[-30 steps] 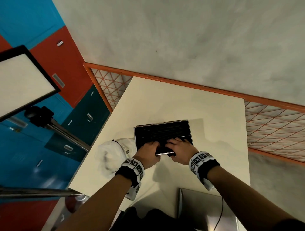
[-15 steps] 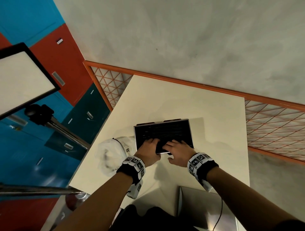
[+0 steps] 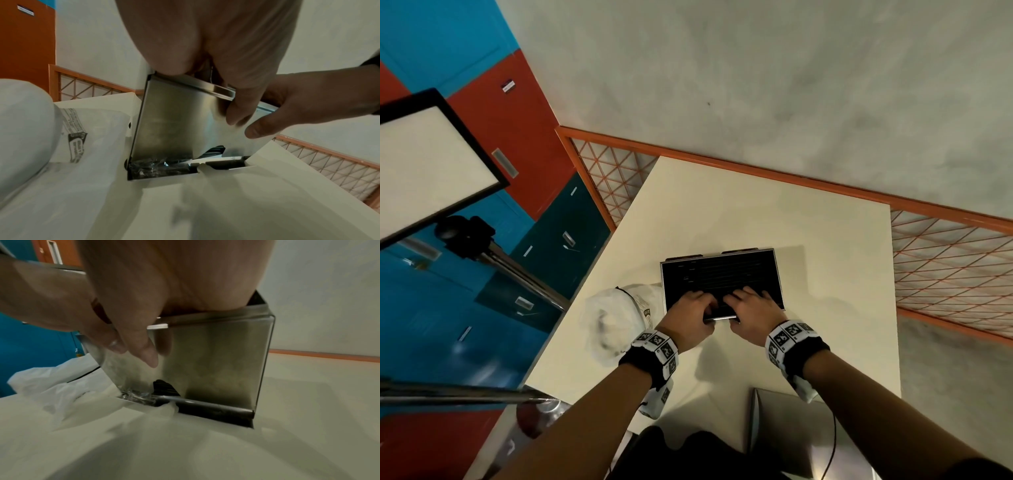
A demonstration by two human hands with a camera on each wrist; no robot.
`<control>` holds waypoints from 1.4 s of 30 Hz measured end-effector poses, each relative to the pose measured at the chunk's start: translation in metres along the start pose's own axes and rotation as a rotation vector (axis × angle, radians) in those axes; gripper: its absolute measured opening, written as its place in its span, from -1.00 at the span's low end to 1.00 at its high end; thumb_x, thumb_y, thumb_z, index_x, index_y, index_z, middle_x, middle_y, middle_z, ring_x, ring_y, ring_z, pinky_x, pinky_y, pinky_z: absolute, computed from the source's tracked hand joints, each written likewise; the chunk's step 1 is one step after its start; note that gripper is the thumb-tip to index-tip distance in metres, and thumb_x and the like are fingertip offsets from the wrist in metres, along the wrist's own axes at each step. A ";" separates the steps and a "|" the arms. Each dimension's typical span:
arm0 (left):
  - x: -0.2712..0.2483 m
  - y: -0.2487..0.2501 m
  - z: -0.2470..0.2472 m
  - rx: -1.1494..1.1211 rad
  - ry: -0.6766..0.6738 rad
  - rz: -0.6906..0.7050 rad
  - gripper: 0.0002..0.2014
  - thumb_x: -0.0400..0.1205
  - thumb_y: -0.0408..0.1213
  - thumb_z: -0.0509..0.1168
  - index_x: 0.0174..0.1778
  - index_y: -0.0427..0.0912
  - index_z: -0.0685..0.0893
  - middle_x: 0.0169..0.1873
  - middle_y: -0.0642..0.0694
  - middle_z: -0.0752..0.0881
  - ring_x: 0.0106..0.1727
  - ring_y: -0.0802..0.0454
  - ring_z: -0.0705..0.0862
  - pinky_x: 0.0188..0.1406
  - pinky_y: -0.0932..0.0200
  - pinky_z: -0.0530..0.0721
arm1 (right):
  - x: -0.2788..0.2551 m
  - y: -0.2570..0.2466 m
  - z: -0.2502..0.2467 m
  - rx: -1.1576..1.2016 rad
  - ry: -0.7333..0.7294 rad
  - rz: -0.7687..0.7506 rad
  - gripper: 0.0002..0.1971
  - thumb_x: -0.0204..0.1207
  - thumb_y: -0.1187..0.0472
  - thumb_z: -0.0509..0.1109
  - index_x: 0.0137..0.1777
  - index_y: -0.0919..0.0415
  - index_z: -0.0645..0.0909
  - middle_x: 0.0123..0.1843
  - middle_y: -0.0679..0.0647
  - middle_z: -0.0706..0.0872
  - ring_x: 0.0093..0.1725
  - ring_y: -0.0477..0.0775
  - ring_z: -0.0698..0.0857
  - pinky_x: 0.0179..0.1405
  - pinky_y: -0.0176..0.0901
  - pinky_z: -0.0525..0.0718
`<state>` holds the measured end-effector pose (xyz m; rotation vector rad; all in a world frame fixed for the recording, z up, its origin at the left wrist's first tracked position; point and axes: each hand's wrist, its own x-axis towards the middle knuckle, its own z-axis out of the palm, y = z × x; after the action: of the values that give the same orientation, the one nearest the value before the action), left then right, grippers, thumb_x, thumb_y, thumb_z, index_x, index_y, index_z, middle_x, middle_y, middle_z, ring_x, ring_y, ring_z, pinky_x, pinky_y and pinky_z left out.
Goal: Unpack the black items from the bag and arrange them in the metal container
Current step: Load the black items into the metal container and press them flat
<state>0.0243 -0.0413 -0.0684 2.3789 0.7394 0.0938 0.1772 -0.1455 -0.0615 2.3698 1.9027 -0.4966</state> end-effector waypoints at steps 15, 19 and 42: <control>-0.009 0.004 0.008 0.027 -0.081 -0.084 -0.73 0.55 -0.17 0.37 0.15 -0.09 0.71 0.09 -0.09 0.77 0.11 -0.14 0.74 0.12 0.07 0.70 | -0.018 0.005 0.010 0.135 0.096 -0.048 -0.45 0.47 0.10 0.34 0.50 0.00 0.47 0.42 -0.06 0.57 0.46 0.06 0.45 0.43 0.08 0.43; -0.006 0.003 0.007 0.017 -0.064 -0.097 -0.68 0.52 -0.17 0.39 0.20 -0.11 0.69 0.14 -0.10 0.74 0.15 -0.15 0.72 0.12 0.18 0.63 | -0.016 0.008 0.007 0.154 0.099 -0.081 -0.50 0.45 0.11 0.35 0.44 0.01 0.53 0.37 -0.05 0.58 0.40 0.06 0.48 0.37 0.11 0.52; 0.007 0.005 -0.001 0.055 -0.159 -0.206 -0.69 0.54 -0.11 0.40 0.19 -0.07 0.70 0.04 -0.15 0.80 0.07 -0.21 0.77 0.04 0.06 0.74 | -0.001 -0.006 -0.003 -0.019 -0.114 -0.049 -0.54 0.51 0.05 0.32 0.43 -0.04 0.46 0.36 -0.08 0.59 0.45 0.06 0.40 0.35 0.18 0.42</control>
<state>0.0322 -0.0400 -0.0658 2.3142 0.9139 -0.2015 0.1716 -0.1438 -0.0577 2.2364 1.9112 -0.6005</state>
